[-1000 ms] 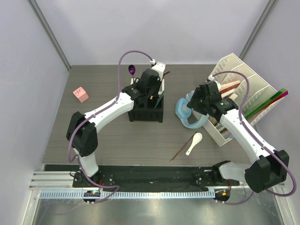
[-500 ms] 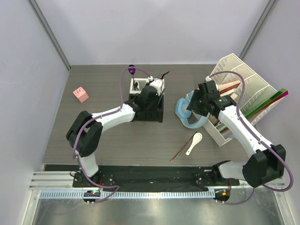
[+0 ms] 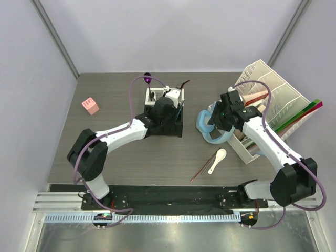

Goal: Sort the eating utensils into containers
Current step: Place the chopstick in the container.

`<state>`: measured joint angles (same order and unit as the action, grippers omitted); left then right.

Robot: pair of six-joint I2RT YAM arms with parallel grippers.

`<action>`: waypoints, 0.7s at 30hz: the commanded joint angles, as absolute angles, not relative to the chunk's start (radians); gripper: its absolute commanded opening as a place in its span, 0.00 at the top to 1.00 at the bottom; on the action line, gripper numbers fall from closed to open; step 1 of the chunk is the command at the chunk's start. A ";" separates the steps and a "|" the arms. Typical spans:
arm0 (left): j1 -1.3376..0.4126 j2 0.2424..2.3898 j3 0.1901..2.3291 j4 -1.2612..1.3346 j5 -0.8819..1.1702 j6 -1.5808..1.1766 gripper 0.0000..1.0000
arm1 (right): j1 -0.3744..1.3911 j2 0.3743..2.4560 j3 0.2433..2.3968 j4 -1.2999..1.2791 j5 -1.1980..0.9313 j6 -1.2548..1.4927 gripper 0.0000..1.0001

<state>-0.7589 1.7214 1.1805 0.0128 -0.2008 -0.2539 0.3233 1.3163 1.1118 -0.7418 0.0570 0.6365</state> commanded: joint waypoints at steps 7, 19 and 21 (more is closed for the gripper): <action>-0.764 1.522 1.167 -0.077 -0.264 -0.229 0.70 | 0.318 1.299 1.150 -0.703 0.069 0.649 0.45; -0.869 1.433 1.184 -0.319 -0.072 -0.261 0.68 | 0.319 1.129 1.105 -0.753 0.077 0.678 0.41; -0.916 1.425 1.128 -0.353 -0.064 -0.267 0.69 | 0.321 1.088 1.103 -0.756 0.083 0.687 0.42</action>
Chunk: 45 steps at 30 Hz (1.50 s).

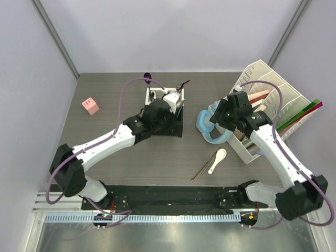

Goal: Sort the eating utensils into containers
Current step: Place the chopstick in the container, then pick up the chopstick from the center of the board.

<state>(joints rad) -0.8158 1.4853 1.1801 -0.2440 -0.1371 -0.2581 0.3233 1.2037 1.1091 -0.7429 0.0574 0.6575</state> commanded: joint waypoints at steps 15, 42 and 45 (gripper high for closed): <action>-1.054 1.891 1.391 -0.548 0.176 -0.275 0.64 | 0.321 1.051 1.209 -0.716 0.057 0.758 0.36; -1.097 2.092 1.615 -0.676 0.250 -0.287 0.62 | 0.299 1.000 1.077 -0.739 -0.041 0.696 0.25; -1.097 2.094 1.627 -0.681 0.259 -0.291 0.62 | 0.288 0.994 1.077 -0.745 -0.031 0.709 0.25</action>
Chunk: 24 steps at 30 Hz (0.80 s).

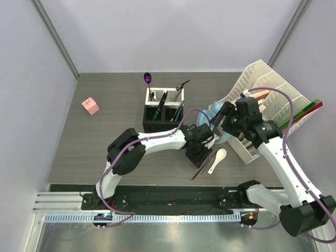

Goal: Sort the eating utensils into containers
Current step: Pick up the chopstick from the center of the board.

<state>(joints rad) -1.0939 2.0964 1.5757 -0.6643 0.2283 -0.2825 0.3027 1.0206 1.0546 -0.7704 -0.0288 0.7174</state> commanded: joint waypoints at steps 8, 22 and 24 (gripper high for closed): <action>-1.115 2.138 1.664 -0.684 0.275 -0.305 0.63 | 0.245 0.960 1.039 -0.765 -0.035 0.719 0.25; -1.140 2.221 1.706 -0.693 0.207 -0.350 0.63 | 0.170 0.962 1.023 -0.801 -0.061 0.681 0.24; -1.141 2.236 1.703 -0.702 0.181 -0.357 0.64 | 0.164 0.966 1.022 -0.799 -0.070 0.681 0.24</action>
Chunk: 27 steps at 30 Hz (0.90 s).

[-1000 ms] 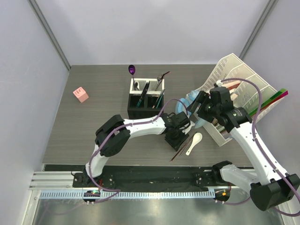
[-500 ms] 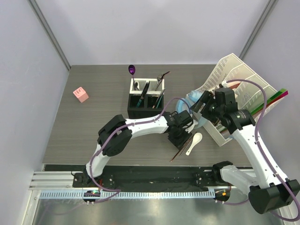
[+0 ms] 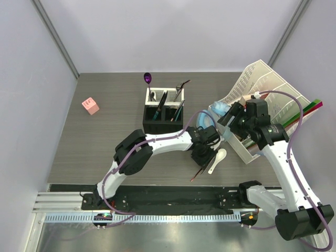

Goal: Sort the eating utensils into containers
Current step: Pick up the chopstick from the center of the board.

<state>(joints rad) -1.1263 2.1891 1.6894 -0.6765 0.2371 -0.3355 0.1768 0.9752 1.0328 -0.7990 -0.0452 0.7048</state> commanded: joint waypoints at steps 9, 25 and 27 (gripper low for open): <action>-1.146 2.352 1.700 -0.747 0.069 -0.408 1.00 | 0.147 0.973 1.028 -0.799 -0.077 0.669 0.24; -1.146 2.450 1.680 -0.857 0.009 -0.419 0.69 | 0.133 0.979 1.023 -0.792 -0.069 0.681 0.24; -1.146 2.457 1.680 -0.862 0.006 -0.420 0.69 | 0.132 0.982 1.032 -0.790 -0.074 0.678 0.25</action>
<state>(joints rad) -1.1442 2.2684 1.7699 -0.7269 0.1486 -0.4461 0.1394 0.9760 1.0218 -0.8021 -0.0658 0.6868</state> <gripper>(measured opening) 0.304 0.758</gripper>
